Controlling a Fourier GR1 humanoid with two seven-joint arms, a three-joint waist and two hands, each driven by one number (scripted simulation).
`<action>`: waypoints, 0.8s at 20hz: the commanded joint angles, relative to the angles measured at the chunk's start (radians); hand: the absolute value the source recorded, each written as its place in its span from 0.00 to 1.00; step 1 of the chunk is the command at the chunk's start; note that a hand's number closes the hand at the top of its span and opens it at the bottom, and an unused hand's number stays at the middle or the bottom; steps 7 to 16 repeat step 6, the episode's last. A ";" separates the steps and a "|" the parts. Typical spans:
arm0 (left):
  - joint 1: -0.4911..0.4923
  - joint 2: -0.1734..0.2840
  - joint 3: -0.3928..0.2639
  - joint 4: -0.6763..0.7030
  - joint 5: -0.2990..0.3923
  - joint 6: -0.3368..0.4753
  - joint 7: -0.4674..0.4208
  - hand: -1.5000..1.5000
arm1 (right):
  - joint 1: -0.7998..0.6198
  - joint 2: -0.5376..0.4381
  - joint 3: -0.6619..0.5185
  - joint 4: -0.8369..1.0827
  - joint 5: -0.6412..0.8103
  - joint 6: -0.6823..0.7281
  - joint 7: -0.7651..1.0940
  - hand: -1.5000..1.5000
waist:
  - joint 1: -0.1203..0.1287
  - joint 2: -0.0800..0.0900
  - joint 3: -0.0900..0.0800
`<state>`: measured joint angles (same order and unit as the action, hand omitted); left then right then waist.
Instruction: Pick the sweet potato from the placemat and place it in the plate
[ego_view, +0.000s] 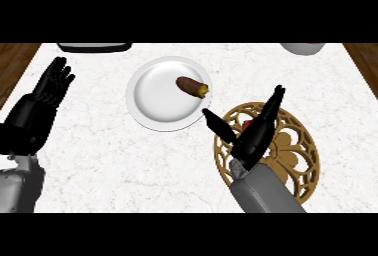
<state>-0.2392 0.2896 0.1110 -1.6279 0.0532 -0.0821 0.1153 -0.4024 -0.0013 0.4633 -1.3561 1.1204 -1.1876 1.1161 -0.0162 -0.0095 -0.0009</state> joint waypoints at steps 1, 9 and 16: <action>0.043 -0.017 -0.012 -0.070 0.006 -0.004 0.029 0.50 | 0.207 -0.015 0.040 -0.231 0.075 0.095 -0.012 0.00 | 0.004 0.003 0.001; 0.012 -0.007 0.014 -0.012 0.012 -0.028 -0.009 0.50 | 0.343 -0.013 0.053 -0.307 0.196 0.133 -0.013 0.00 | 0.008 0.006 0.001; 0.012 -0.007 0.014 -0.012 0.012 -0.028 -0.009 0.50 | 0.343 -0.013 0.053 -0.307 0.196 0.133 -0.013 0.00 | 0.008 0.006 0.001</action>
